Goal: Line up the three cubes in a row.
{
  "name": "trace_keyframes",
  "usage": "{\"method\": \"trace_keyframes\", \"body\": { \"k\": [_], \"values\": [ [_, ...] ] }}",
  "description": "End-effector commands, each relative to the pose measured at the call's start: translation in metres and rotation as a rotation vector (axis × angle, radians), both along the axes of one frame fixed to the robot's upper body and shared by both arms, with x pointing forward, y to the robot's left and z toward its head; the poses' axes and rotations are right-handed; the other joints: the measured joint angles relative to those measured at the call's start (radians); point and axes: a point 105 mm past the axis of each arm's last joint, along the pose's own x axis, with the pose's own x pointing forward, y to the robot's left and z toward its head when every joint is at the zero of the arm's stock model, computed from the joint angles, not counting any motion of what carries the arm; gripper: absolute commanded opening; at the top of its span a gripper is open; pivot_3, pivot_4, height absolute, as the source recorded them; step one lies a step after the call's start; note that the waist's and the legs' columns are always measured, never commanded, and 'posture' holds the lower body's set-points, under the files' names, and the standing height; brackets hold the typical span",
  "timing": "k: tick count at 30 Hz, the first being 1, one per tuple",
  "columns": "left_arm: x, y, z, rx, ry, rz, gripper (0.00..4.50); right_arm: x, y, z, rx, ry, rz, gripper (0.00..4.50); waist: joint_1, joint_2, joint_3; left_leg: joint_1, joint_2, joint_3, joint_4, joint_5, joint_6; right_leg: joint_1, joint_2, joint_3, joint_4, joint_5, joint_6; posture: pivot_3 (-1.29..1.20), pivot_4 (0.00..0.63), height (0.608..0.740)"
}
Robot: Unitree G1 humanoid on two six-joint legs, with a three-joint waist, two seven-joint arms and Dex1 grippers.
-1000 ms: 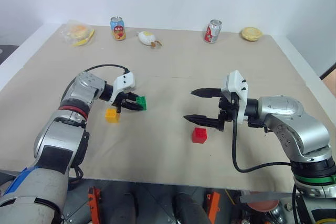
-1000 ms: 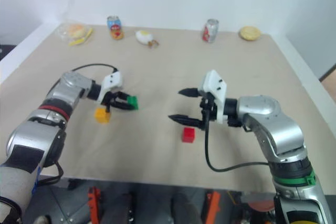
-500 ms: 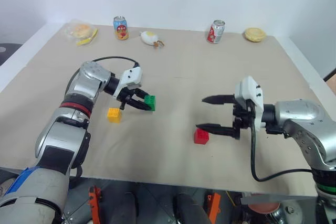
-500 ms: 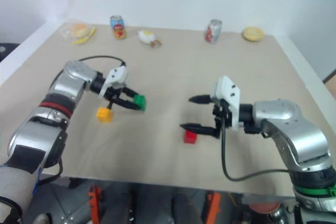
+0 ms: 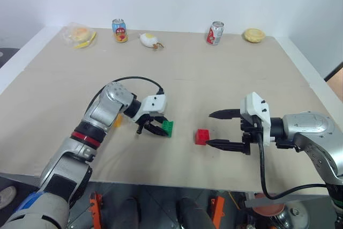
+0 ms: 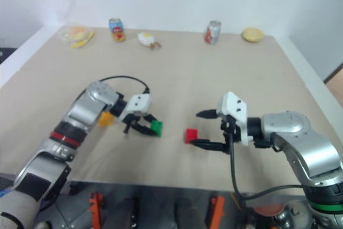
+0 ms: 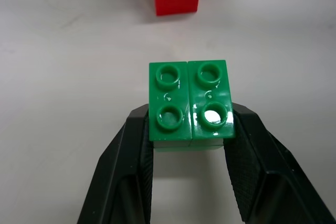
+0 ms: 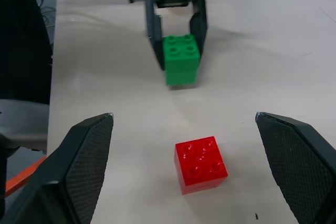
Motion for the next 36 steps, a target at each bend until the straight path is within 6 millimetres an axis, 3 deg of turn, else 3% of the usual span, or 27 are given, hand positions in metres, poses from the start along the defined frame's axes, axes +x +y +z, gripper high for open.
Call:
{"method": "trace_keyframes", "body": {
  "k": [1,24,26,32,34,36],
  "values": [
    [-0.009,-0.005,0.004,-0.014,0.013,0.002,1.32,-0.002,0.000,0.009,-0.005,-0.051,0.008,4.50,0.000,0.000,0.000,0.000,0.000,0.000,0.000,0.000,0.000,0.000,0.000,0.000,0.000,0.000,0.000,0.00,0.150,0.733],
    [-0.016,-0.023,-0.011,-0.027,0.087,0.103,1.32,-0.001,-0.002,0.006,-0.001,-0.043,-0.009,4.50,0.001,0.000,0.000,0.000,0.000,0.000,0.000,0.000,0.000,0.000,0.000,0.000,0.000,0.000,0.000,0.00,0.150,0.733],
    [-0.016,-0.022,-0.011,-0.026,0.085,0.104,2.36,0.000,-0.003,0.006,-0.001,-0.042,-0.009,4.50,0.002,0.000,0.000,0.000,0.000,0.000,0.000,0.000,0.000,0.000,0.000,0.000,0.000,0.000,0.000,0.00,0.150,0.733],
    [-0.015,-0.021,-0.010,-0.026,0.084,0.104,4.43,0.000,-0.003,0.006,-0.003,-0.042,-0.010,4.50,0.002,0.000,0.000,0.000,0.000,0.000,0.001,0.000,0.000,0.000,0.000,0.000,0.000,0.000,-0.001,0.00,0.150,0.733],
    [-0.014,-0.022,-0.006,-0.040,0.071,0.101,4.48,0.000,-0.004,0.007,-0.004,-0.043,-0.009,4.50,0.002,0.000,0.000,0.000,0.000,0.000,0.001,0.000,0.000,0.000,0.000,0.000,0.000,0.000,-0.001,0.00,0.150,0.733],
    [-0.018,-0.021,0.011,-0.098,0.065,0.065,4.48,0.000,-0.004,0.010,0.003,-0.047,-0.004,4.50,0.001,0.000,0.000,0.000,0.000,0.000,0.001,0.000,0.000,0.000,0.000,0.000,0.000,0.000,-0.001,0.00,0.150,0.733]
  ]
}}
